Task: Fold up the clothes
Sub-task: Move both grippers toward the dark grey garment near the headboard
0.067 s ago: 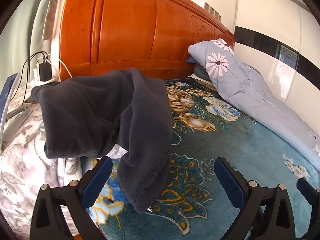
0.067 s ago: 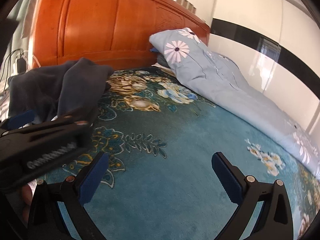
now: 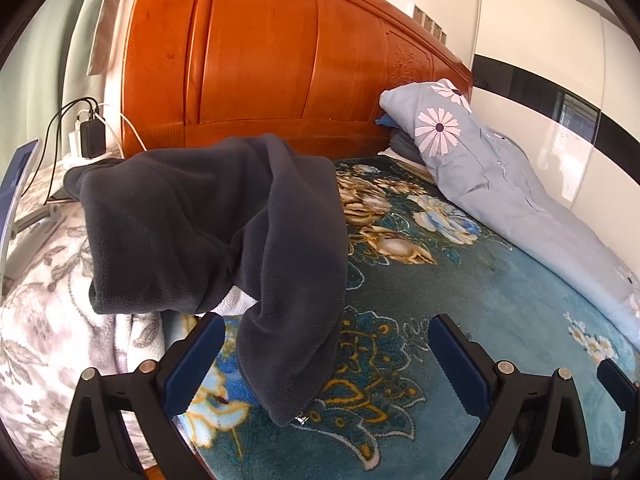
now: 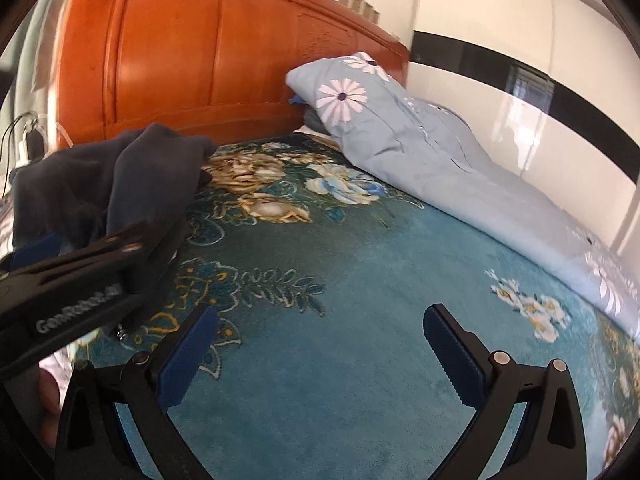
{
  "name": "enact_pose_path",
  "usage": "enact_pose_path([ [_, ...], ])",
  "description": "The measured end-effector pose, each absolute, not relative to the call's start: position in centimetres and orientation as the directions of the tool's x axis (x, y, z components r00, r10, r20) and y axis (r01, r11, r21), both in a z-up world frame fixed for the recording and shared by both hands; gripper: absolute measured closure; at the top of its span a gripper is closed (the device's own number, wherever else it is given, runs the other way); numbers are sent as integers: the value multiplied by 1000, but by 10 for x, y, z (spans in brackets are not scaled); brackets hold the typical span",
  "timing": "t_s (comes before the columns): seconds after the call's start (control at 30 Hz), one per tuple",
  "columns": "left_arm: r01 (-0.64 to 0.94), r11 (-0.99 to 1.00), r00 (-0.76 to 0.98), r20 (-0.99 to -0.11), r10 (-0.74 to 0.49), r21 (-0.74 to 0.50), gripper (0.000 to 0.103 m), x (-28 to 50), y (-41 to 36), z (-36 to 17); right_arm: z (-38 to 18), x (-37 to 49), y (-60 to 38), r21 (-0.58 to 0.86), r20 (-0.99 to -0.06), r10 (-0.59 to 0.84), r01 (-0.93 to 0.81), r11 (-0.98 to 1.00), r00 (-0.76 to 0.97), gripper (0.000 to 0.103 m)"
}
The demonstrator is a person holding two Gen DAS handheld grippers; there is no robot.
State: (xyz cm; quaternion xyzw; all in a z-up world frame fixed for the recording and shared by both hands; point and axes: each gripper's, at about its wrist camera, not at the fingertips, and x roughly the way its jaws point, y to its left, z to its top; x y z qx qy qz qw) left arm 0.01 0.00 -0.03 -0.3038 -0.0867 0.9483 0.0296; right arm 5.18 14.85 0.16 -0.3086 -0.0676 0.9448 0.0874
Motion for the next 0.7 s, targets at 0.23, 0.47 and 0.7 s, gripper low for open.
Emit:
enact_pose_path([
  [0.23, 20, -986, -827, -556, 76, -165, 0, 5, -3, 2, 19, 73, 162, -68, -499, 137, -119, -991, -856, 0],
  [0.47, 90, -983, -850, -527, 7, -158, 0, 7, -6, 4, 49, 91, 193, 45, -331, 43, -61, -997, -943, 0],
  [0.7, 103, -980, -864, -504, -3, -171, 0, 10, -9, 6, 45, 92, 173, 70, -299, 24, -47, -996, -954, 0],
])
